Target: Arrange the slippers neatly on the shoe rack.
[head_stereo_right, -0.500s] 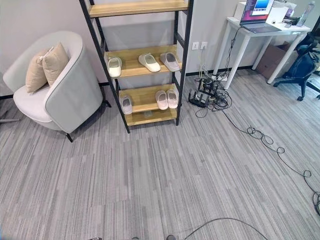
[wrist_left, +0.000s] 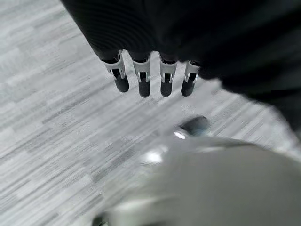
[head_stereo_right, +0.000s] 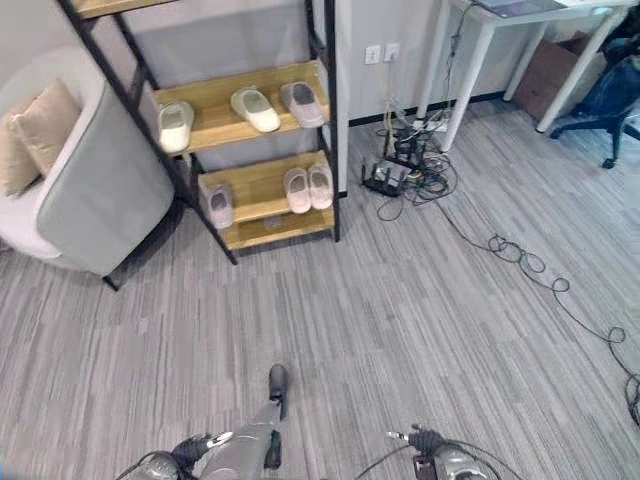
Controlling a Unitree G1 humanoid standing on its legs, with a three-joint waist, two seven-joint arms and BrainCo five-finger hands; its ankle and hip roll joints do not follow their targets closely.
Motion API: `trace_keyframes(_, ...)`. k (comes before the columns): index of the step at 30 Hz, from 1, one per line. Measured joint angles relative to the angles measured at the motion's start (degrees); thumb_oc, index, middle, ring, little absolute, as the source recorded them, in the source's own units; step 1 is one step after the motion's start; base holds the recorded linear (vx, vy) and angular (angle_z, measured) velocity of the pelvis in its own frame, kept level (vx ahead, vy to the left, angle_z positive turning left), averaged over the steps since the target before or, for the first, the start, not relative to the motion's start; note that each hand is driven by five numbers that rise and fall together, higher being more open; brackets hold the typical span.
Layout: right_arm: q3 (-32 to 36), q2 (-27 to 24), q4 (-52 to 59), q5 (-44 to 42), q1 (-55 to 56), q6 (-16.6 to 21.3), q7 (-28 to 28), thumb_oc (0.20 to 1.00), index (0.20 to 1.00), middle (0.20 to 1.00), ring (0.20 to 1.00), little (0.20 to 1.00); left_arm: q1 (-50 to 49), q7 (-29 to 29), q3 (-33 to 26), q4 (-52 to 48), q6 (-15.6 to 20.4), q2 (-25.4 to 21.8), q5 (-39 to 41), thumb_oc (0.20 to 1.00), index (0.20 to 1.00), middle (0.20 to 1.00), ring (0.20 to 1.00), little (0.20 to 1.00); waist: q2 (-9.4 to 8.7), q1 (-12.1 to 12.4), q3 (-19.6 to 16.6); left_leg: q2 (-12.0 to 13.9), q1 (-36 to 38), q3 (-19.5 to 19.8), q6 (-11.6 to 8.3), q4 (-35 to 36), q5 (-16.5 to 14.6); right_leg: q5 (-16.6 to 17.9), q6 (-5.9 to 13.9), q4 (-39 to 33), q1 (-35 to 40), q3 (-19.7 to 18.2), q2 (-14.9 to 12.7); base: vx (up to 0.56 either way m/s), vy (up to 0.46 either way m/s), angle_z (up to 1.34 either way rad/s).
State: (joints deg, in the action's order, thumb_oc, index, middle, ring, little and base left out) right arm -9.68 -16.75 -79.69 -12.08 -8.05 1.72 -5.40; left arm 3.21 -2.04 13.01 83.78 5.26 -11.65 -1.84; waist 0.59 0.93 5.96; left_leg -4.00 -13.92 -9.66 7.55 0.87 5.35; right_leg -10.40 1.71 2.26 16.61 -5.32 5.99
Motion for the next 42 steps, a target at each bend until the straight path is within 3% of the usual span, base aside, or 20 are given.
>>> trace_keyframes(2, -0.62, 3.26, 0.84, 0.02, 3.79, -0.04, -0.06, 1.000, 1.000, 1.000, 1.000, 1.000, -2.21, 0.02, -0.72, 2.01, -1.08, -3.08, 0.00, 1.000, 1.000, 1.000, 1.000, 1.000, -3.53, -0.24, -3.48, -0.85, 3.61, 1.01, 3.34, -0.82, 0.12, 0.34, 1.48, 10.97, -2.58, 3.78, 0.24, 0.50, 0.318, -0.12)
trace_keyframes(3, -1.78, 4.85, 1.83, 0.03, 7.37, -0.26, -0.24, 1.000, 1.000, 1.000, 1.000, 1.000, -2.35, -0.06, -1.31, 1.19, -1.44, -5.21, 0.19, 1.000, 1.000, 1.000, 1.000, 1.000, -5.53, -0.48, -4.77, -1.28, 6.40, 2.94, 4.19, 0.53, -1.45, 5.53, 4.13, 26.65, -9.49, 9.60, -0.67, 0.26, 0.222, 0.46)
trace_keyframes(4, -1.99, 5.05, 2.40, 0.04, 8.91, -0.59, -0.36, 1.000, 1.000, 1.000, 1.000, 1.000, -1.80, 0.02, -2.13, -0.35, -1.43, -5.87, 0.35, 1.000, 1.000, 1.000, 1.000, 1.000, -6.68, -0.48, -5.16, -1.79, 8.18, 4.81, 3.67, 0.79, -2.42, 5.30, 4.20, 38.39, -15.63, 12.12, -3.49, 0.36, 0.281, 0.52)
trace_keyframes(7, -0.76, 2.18, 5.39, 0.00, 7.69, -0.63, -0.20, 1.000, 1.000, 1.000, 1.000, 1.000, 4.34, 0.18, -1.90, -2.04, -1.37, -2.87, 1.23, 1.000, 1.000, 1.000, 1.000, 1.000, -3.45, -0.89, -3.10, -2.49, 11.98, 9.06, 3.80, -5.05, -10.54, 4.92, 5.27, 55.20, -29.60, 9.91, -12.06, 0.51, 0.262, 0.59)
trace_keyframes(8, 0.14, 2.00, 6.49, -0.19, 7.88, -0.51, -0.06, 1.000, 1.000, 1.000, 1.000, 1.000, 6.13, 0.69, -1.19, -3.42, -1.17, -1.18, 1.26, 1.000, 1.000, 1.000, 1.000, 1.000, -0.27, -1.75, -2.47, -1.81, 18.26, 12.84, 5.48, -3.41, -12.82, 2.93, 2.46, 57.25, -33.91, 9.41, -13.16, 0.49, 0.150, 0.95)
trace_keyframes(10, 0.10, 0.78, 7.89, -0.20, 7.23, 0.11, -0.06, 1.000, 1.000, 1.000, 1.000, 1.000, 6.95, 1.06, 0.23, -3.66, -1.23, -0.37, 1.26, 1.000, 1.000, 1.000, 1.000, 1.000, 3.42, -2.75, -2.11, 1.31, 23.12, 15.74, 3.72, -0.80, -13.95, 0.86, -1.01, 42.68, -38.83, 13.27, -12.17, 0.32, 0.013, 0.78)
trace_keyframes(12, -0.81, 2.43, 6.62, -0.07, 8.18, -0.10, -0.15, 1.000, 1.000, 1.000, 1.000, 1.000, 5.90, 1.44, 0.93, -4.30, -0.75, -1.56, 1.21, 1.000, 1.000, 1.000, 1.000, 1.000, -0.62, -3.99, -2.38, 0.91, 28.25, 14.46, -3.49, -2.41, -16.17, 9.45, -1.54, 25.06, -40.48, 11.98, -11.77, 0.30, -0.112, 1.26)
trace_keyframes(13, -1.70, 2.87, 4.97, 0.02, 9.51, -0.22, -0.08, 1.000, 1.000, 1.000, 1.000, 1.000, 2.25, 2.31, 3.14, -4.06, -0.96, -2.02, 1.19, 1.000, 1.000, 1.000, 1.000, 1.000, -0.22, -4.03, -4.99, 4.15, 32.36, 14.15, -6.94, -1.50, -19.23, 11.72, -3.26, 14.80, -35.89, 12.35, -7.34, 0.18, -0.147, 0.85)
trace_keyframes(15, -2.35, 3.14, 5.00, 0.18, 8.06, -0.07, 0.01, 1.000, 1.000, 1.000, 1.000, 1.000, -0.60, 1.90, 1.63, -3.72, -1.15, -0.96, 1.12, 1.000, 1.000, 1.000, 1.000, 1.000, -2.37, -2.46, -4.19, 3.96, 28.02, 10.14, -10.35, -12.01, -18.18, 12.69, -6.54, 7.68, -29.98, 11.07, -6.31, 0.11, -0.129, 0.11)
trace_keyframes(18, -3.03, 2.62, 5.88, 2.23, 8.02, -0.06, 0.05, 1.000, 1.000, 1.000, 1.000, 1.000, -2.52, 1.93, -0.01, -3.80, -0.82, -1.67, 1.09, 1.000, 1.000, 1.000, 1.000, 1.000, -3.83, -0.60, -3.41, 3.00, 20.49, 11.02, -9.42, -2.95, -17.20, 14.86, -7.06, -7.18, -16.09, 11.28, -6.34, 0.09, -0.198, -0.07)
trace_keyframes(20, -5.28, 1.86, 6.66, 2.41, 8.15, -0.08, -0.05, 1.000, 1.000, 1.000, 1.000, 1.000, -2.66, 1.99, -0.05, -4.41, -0.51, -0.79, 1.08, 1.000, 1.000, 1.000, 1.000, 1.000, -1.90, 0.23, -3.85, 4.73, 14.93, 11.66, -8.18, -3.07, -7.12, 13.61, -5.62, -7.66, -13.79, 11.08, -4.75, -0.08, -0.100, -0.06)
trace_keyframes(22, -5.82, 2.14, 6.91, 4.07, 7.36, -0.04, -0.09, 1.000, 1.000, 1.000, 1.000, 1.000, -1.93, 2.01, 0.47, -4.35, -0.53, -0.75, 0.46, 1.000, 1.000, 1.000, 1.000, 1.000, -2.51, -0.13, -4.40, 4.09, 14.32, 12.98, -8.74, -3.11, -6.71, 12.38, -4.25, -7.62, -13.68, 11.86, -5.14, -0.16, -0.044, 0.29)
trace_keyframes(24, -6.97, 2.14, 6.38, 4.70, 5.46, -0.05, 0.32, 1.000, 1.000, 1.000, 1.000, 1.000, 1.14, 2.08, 0.40, -4.19, -0.53, -0.96, -0.01, 1.000, 1.000, 1.000, 1.000, 1.000, -3.82, 0.18, -2.27, 2.44, 7.73, 14.15, -10.65, -12.25, -7.11, 12.20, -3.80, -7.63, -14.44, 14.71, -6.81, -0.09, 0.050, 0.75)
trace_keyframes(26, -7.62, 1.93, 6.16, 5.78, 2.86, -0.06, 1.02, 1.000, 1.000, 1.000, 1.000, 1.000, 2.27, 2.16, 0.01, -4.25, -0.38, -1.15, 0.23, 1.000, 1.000, 1.000, 1.000, 1.000, -4.86, 1.23, -0.08, 1.85, 4.78, 12.95, -11.77, -16.68, -7.44, 11.60, -5.50, -7.67, -14.28, 15.46, -8.18, 0.04, 0.112, 0.38)
trace_keyframes(29, -9.01, 1.74, 10.19, 6.74, -0.06, 0.55, 1.16, 1.000, 1.000, 1.000, 1.000, 1.000, 2.45, 2.52, -0.21, -2.69, -0.04, -1.72, 0.25, 1.000, 1.000, 1.000, 1.000, 1.000, -4.96, 1.94, 0.49, 12.35, 5.93, 17.18, -14.51, -7.80, -6.17, 10.92, -5.66, -7.89, -13.59, 14.91, -7.96, 0.13, 0.241, -0.02)
trace_keyframes(31, -8.65, -0.26, 14.03, 6.70, -0.77, 1.26, 1.57, 1.000, 1.000, 1.000, 1.000, 1.000, 2.30, 2.55, 0.27, -2.89, -0.16, -1.45, -0.09, 1.000, 1.000, 1.000, 1.000, 1.000, -2.87, 1.56, 0.38, 20.80, 7.93, 15.41, -16.59, 2.55, -3.38, 10.71, -2.87, -7.92, -13.28, 14.78, -7.36, 0.25, 0.411, -0.14)
trace_keyframes(32, -7.71, -0.79, 14.46, 6.84, 0.51, 1.56, 1.84, 1.000, 1.000, 1.000, 1.000, 1.000, 1.89, 2.52, 0.30, -2.89, -0.39, -0.92, -0.35, 1.000, 1.000, 1.000, 1.000, 1.000, -2.07, 1.24, 0.15, 21.85, 10.34, 11.39, -16.84, 4.88, -2.87, 10.64, -0.97, -7.66, -12.47, 14.00, -7.92, 0.19, 0.362, -0.24)
trace_keyframes(34, -7.92, -3.35, 20.92, 7.45, 7.07, 2.46, 2.04, 1.000, 1.000, 1.000, 1.000, 1.000, -0.63, 2.42, 0.43, -3.82, -0.58, -0.15, -2.31, 1.000, 1.000, 1.000, 1.000, 1.000, -0.52, -0.68, -2.14, 17.39, 15.01, 9.34, -16.11, 4.87, -2.32, 9.87, 1.58, -7.31, -10.86, 13.86, -10.22, 0.11, 0.310, -0.13)
trace_keyframes(38, -7.24, 2.78, 23.07, 8.22, 11.57, 2.19, 1.08, 1.000, 1.000, 1.000, 1.000, 1.000, 0.61, 2.56, 0.90, -4.40, -0.80, -3.77, -4.34, 1.000, 1.000, 1.000, 1.000, 1.000, -5.15, -4.20, -2.19, 7.92, 17.93, 3.42, -11.63, 4.62, -4.12, 11.55, 4.88, -3.48, -13.60, 11.16, -19.42, 0.13, 0.298, -0.58)
trace_keyframes(42, -9.43, 2.49, 42.23, 8.64, 12.06, 4.89, 1.17, 1.000, 1.000, 1.000, 1.000, 1.000, 1.91, 3.81, 1.00, -9.58, 0.72, -4.41, -4.28, 1.000, 1.000, 1.000, 1.000, 1.000, -3.80, -4.38, -2.47, 4.02, 18.68, 1.86, -8.42, 4.65, -5.49, 15.03, 8.52, -3.90, -14.08, 11.20, -23.19, 0.03, 0.171, -0.17)
